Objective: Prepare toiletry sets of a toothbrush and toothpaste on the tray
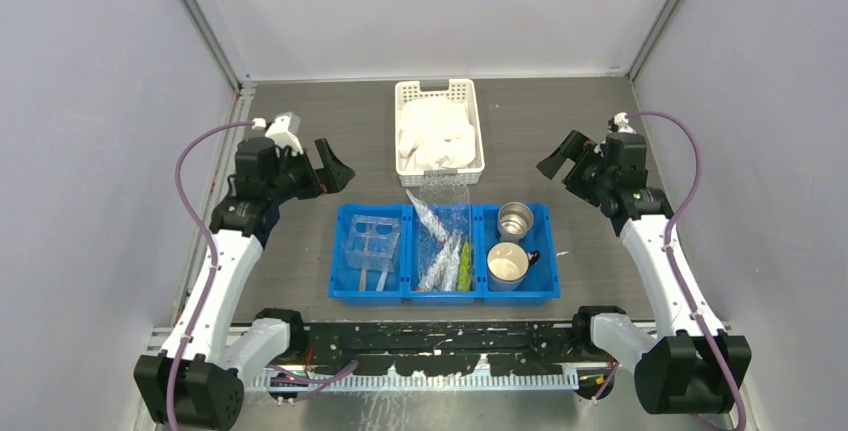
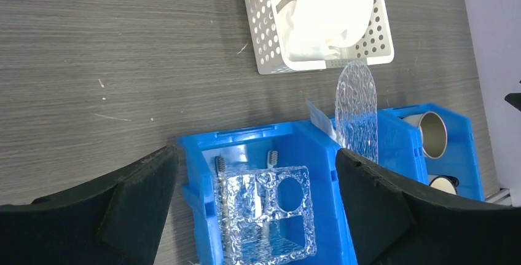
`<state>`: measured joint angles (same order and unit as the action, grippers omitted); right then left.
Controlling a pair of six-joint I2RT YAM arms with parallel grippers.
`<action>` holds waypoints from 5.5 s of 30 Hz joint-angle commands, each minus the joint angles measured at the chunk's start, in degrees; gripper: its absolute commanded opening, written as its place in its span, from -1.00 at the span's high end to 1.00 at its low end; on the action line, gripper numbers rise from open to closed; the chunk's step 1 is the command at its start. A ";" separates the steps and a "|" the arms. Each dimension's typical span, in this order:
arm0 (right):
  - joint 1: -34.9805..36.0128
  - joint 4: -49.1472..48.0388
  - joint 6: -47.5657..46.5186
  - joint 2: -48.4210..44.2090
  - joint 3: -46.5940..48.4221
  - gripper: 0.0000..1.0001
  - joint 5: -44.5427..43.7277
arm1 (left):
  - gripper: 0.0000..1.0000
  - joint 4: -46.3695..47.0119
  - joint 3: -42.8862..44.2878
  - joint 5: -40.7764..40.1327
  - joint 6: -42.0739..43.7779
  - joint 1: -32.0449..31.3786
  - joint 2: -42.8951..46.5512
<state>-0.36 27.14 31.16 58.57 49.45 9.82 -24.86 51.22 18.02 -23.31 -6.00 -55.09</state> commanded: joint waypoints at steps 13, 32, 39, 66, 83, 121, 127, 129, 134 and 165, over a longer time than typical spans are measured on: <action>3.95 -1.12 -1.49 4.21 7.71 -0.99 0.61 | -0.99 -0.54 3.93 0.69 -0.64 -0.23 -0.73; 14.58 17.98 -12.13 55.72 62.13 -0.74 -9.46 | -0.92 -2.80 19.34 -2.20 -1.16 -0.25 -24.42; 21.31 19.95 -18.09 63.43 66.66 -0.93 -13.15 | -0.93 -2.00 18.37 -1.46 0.09 -0.16 -26.66; 17.12 24.32 -12.78 79.44 77.41 0.99 -18.81 | -0.93 -2.34 17.90 0.96 -0.06 -0.15 -29.97; 1.92 27.33 29.72 70.19 66.10 0.99 -43.00 | -0.91 -1.88 17.16 2.25 -0.59 -0.24 -30.25; -14.17 2.77 31.39 78.51 71.23 -0.83 -29.93 | -0.90 -2.74 17.49 2.28 0.06 -0.59 -31.47; -13.36 -2.22 24.83 64.83 62.83 -0.99 -29.36 | -0.90 -3.71 18.24 1.22 0.78 -0.77 -30.77; -13.06 -1.84 22.82 61.55 62.56 -0.99 -28.09 | -0.90 -4.01 18.57 0.97 0.96 -0.77 -30.40; -10.10 -0.54 15.89 50.35 57.14 -0.99 -22.25 | -0.91 -4.78 18.70 0.28 0.71 -0.77 -28.89; 24.60 23.39 0.54 5.43 5.90 -0.53 -29.43 | -0.47 -26.51 0.23 -10.78 -6.12 -4.87 5.64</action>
<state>21.52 46.83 32.38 66.19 55.55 -13.47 -48.05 49.06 9.80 -29.06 -10.44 -48.82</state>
